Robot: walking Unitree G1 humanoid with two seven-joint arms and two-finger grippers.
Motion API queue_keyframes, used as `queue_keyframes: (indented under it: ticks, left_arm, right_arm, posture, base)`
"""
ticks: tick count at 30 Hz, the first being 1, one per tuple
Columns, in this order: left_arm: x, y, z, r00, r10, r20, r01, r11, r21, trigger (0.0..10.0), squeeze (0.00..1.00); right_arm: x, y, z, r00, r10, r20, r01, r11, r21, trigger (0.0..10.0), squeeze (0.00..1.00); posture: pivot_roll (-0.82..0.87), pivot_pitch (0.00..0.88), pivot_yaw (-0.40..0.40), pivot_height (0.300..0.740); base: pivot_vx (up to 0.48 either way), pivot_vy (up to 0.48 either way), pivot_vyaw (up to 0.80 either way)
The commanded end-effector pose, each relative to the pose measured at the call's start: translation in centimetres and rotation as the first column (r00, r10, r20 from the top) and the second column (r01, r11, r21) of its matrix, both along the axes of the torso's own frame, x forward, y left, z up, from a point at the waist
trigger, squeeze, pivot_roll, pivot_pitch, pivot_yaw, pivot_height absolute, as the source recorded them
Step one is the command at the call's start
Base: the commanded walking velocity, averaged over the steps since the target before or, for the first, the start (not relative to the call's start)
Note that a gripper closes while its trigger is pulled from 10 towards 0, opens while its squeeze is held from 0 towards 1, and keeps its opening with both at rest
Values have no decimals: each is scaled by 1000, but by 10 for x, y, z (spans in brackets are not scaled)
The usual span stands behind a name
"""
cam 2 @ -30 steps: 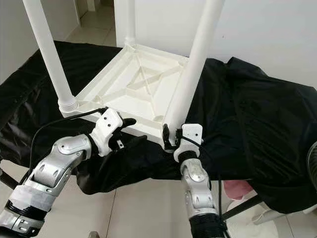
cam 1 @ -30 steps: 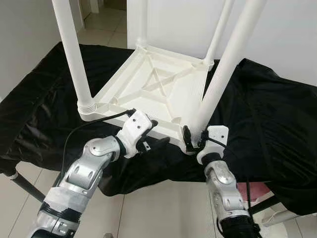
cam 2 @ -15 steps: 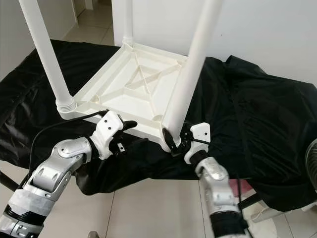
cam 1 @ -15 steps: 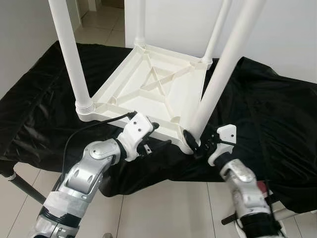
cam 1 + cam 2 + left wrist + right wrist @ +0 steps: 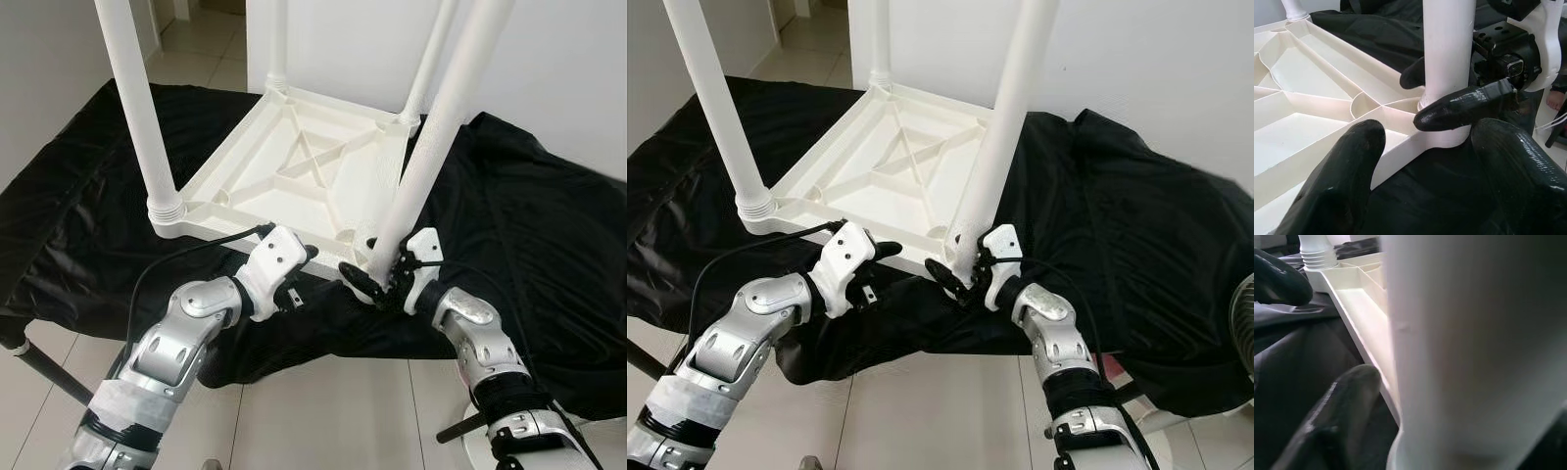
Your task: Building children table
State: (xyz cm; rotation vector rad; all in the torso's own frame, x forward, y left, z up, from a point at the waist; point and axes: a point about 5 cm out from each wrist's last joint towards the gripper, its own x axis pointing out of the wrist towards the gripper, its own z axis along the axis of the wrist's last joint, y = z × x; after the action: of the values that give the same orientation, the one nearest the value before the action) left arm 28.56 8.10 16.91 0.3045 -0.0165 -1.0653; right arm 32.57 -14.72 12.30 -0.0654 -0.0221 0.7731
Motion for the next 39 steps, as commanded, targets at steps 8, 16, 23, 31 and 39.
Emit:
queue_keyframes:
  ticks: [8, 16, 23, 31, 39]
  left_arm:
    - [-3, 0, 0, 1000, 13, -2, -13, 1000, 3, 10000, 0]
    - [-2, 0, 0, 1000, 10, -4, -10, 1000, 5, 10000, 0]
    - [-1, -3, -1, 1000, -3, -6, 3, 1000, 7, 10000, 0]
    - [-1, -5, -2, 1000, -16, -6, 16, 1000, 11, 10000, 0]
    - [-1, -4, -1, 1000, -21, -4, 22, 1000, 18, 10000, 0]
  right_arm:
    - [1, -4, -5, 999, 28, -30, -29, 1000, -6, 0, 0]
    - [1, -8, -6, 999, 23, -33, -23, 1000, 14, 8549, 0]
    - [-4, -10, -2, 991, -132, -1, 132, 991, 23, 10000, 0]
    - [-10, -5, -4, 946, -325, -11, 325, 945, 31, 10000, 0]
    - [-16, -1, -12, 789, -614, -24, 614, 787, 57, 10000, 0]
  posture:
    - [59, 53, -106, 740]
    - [56, 53, -105, 740]
    - [34, 46, -106, 740]
    - [29, 33, -100, 740]
    - [33, 32, -105, 740]
  base:
    - [0, 0, 0]
    - [0, 0, 0]
    - [0, 0, 0]
    - [0, 0, 0]
    - [0, 0, 0]
